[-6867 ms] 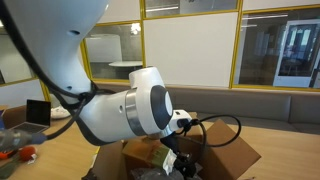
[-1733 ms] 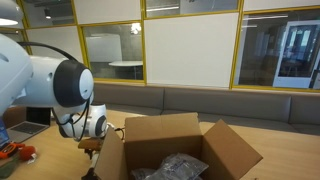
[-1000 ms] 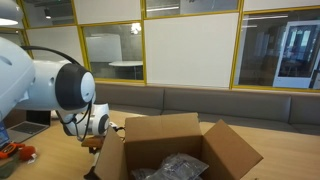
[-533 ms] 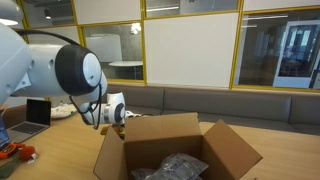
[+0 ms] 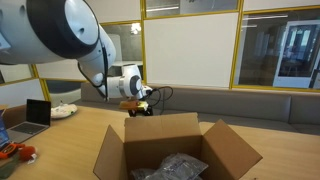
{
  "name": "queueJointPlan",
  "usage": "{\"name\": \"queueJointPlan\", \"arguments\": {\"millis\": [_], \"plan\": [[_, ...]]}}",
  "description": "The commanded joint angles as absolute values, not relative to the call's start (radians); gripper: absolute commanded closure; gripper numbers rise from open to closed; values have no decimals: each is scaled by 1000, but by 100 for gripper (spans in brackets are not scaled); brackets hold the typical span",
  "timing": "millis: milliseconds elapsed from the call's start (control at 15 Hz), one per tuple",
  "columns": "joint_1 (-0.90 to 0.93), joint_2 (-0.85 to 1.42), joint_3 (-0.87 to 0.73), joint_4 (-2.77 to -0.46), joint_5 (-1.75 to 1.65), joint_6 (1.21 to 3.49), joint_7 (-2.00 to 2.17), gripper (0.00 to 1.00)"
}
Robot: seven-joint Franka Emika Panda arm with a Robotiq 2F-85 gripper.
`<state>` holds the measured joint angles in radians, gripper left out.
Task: Put the plastic and spray bottle inside the brown box
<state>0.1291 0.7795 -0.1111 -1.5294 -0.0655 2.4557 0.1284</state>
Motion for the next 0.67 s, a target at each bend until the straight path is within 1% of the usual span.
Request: {"name": "queueJointPlan", "arguments": {"millis": [0,600], "plan": [[103,624,-133,-1566,-102,2362,139,61],[55,438,-145,-1470,-173,2153,177,61]]}}
